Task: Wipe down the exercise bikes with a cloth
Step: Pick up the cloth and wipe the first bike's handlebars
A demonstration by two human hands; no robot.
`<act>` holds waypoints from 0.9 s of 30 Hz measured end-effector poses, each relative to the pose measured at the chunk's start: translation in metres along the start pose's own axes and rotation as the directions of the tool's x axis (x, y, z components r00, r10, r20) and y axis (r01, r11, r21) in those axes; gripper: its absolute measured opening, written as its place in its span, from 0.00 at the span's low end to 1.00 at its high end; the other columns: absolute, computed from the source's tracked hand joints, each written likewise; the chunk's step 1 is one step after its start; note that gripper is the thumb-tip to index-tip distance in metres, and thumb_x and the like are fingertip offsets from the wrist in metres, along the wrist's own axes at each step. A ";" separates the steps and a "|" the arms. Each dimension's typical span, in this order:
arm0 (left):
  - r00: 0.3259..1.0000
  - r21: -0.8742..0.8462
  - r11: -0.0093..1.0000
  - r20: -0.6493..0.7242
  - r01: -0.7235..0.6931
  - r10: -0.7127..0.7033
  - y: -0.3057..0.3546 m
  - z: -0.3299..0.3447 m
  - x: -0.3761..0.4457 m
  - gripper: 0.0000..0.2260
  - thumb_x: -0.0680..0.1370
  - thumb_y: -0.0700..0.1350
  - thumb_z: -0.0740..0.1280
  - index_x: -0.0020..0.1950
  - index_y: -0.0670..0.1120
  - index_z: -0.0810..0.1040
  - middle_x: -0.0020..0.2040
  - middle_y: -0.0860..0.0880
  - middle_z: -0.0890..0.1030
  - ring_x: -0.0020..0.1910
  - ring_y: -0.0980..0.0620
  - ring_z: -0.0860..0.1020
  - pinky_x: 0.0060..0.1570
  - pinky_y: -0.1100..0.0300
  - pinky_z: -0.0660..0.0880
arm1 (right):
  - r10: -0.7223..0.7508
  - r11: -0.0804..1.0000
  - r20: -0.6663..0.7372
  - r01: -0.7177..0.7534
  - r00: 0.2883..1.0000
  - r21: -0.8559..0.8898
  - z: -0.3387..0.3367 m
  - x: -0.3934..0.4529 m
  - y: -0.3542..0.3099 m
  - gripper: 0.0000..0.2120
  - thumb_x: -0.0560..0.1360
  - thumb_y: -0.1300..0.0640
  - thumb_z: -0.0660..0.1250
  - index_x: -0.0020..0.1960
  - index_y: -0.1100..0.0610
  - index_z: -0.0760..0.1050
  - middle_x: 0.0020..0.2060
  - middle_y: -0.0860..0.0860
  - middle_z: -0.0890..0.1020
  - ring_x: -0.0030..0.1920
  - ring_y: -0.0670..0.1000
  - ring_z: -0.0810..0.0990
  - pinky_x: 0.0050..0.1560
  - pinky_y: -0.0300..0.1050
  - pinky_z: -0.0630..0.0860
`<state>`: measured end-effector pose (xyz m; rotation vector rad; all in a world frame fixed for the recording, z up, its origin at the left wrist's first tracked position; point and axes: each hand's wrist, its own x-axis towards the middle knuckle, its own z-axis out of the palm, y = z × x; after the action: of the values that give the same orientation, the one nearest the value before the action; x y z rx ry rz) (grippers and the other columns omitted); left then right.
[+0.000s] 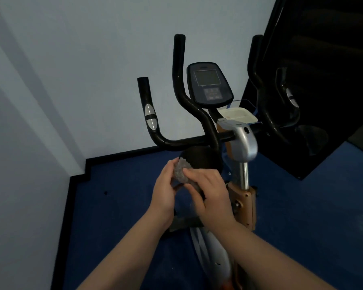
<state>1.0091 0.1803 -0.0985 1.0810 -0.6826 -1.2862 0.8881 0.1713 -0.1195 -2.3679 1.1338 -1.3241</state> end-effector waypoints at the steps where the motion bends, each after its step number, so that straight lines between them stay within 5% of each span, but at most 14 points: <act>1: 1.000 0.023 1.000 -0.008 -0.015 0.016 0.000 0.002 -0.002 0.15 0.82 0.51 0.55 0.55 0.50 0.81 0.54 0.47 0.83 0.53 0.53 0.80 0.50 0.60 0.75 | -0.044 0.997 0.026 0.045 0.999 -0.063 -0.006 -0.002 0.005 0.13 0.76 0.57 0.65 0.60 0.56 0.77 0.54 0.50 0.80 0.54 0.50 0.77 0.52 0.48 0.74; 6: 0.998 0.164 0.985 -0.023 -0.050 0.054 0.003 0.011 -0.008 0.15 0.83 0.49 0.55 0.63 0.49 0.76 0.60 0.49 0.80 0.59 0.52 0.78 0.56 0.57 0.76 | -0.205 0.906 0.233 0.274 0.951 -0.321 -0.043 0.001 0.023 0.10 0.74 0.58 0.68 0.55 0.56 0.80 0.48 0.49 0.82 0.50 0.49 0.75 0.46 0.42 0.68; 9: 0.994 0.309 0.948 -0.064 -0.069 0.094 0.006 0.012 -0.006 0.13 0.82 0.49 0.56 0.63 0.52 0.76 0.59 0.53 0.79 0.59 0.57 0.76 0.62 0.54 0.72 | -0.077 0.955 0.142 0.114 0.987 -0.275 -0.075 0.010 0.026 0.10 0.77 0.53 0.65 0.56 0.52 0.80 0.46 0.45 0.80 0.50 0.47 0.75 0.48 0.41 0.71; 12: 0.967 0.453 0.876 -0.096 -0.169 0.236 0.019 0.011 0.004 0.11 0.80 0.43 0.60 0.60 0.54 0.75 0.58 0.56 0.78 0.58 0.59 0.75 0.56 0.62 0.70 | 0.176 0.983 -0.067 -0.179 0.982 -0.040 -0.098 0.035 0.027 0.11 0.78 0.48 0.62 0.57 0.47 0.78 0.47 0.37 0.78 0.52 0.40 0.72 0.53 0.31 0.67; 14: 0.949 0.511 0.826 -0.059 -0.237 0.309 0.036 0.012 0.015 0.14 0.79 0.41 0.62 0.62 0.53 0.74 0.58 0.56 0.77 0.58 0.60 0.75 0.52 0.68 0.69 | 0.275 0.961 -0.099 -0.269 0.956 0.067 -0.102 0.060 0.029 0.10 0.77 0.50 0.64 0.57 0.45 0.77 0.48 0.35 0.77 0.54 0.41 0.73 0.55 0.33 0.68; 22: 0.867 0.680 0.612 0.070 -0.403 0.494 0.117 0.025 0.096 0.14 0.78 0.43 0.62 0.62 0.54 0.74 0.61 0.58 0.75 0.59 0.60 0.73 0.55 0.62 0.67 | 0.257 0.966 -0.123 -0.250 0.959 0.069 -0.062 0.174 0.034 0.10 0.76 0.50 0.66 0.56 0.49 0.79 0.49 0.42 0.79 0.55 0.47 0.74 0.56 0.46 0.73; 27: 0.829 0.737 0.505 0.134 -0.450 0.543 0.156 0.032 0.152 0.15 0.78 0.41 0.61 0.62 0.54 0.74 0.62 0.56 0.75 0.61 0.57 0.72 0.57 0.60 0.68 | 0.398 0.913 -0.223 -0.363 0.890 0.184 -0.019 0.256 0.036 0.12 0.77 0.49 0.64 0.58 0.50 0.77 0.51 0.50 0.80 0.56 0.52 0.76 0.57 0.54 0.75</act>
<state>1.0756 0.0152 0.0315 1.4479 -1.3981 -0.3825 0.9318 -0.0297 0.0376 -1.7890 1.4365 -1.5290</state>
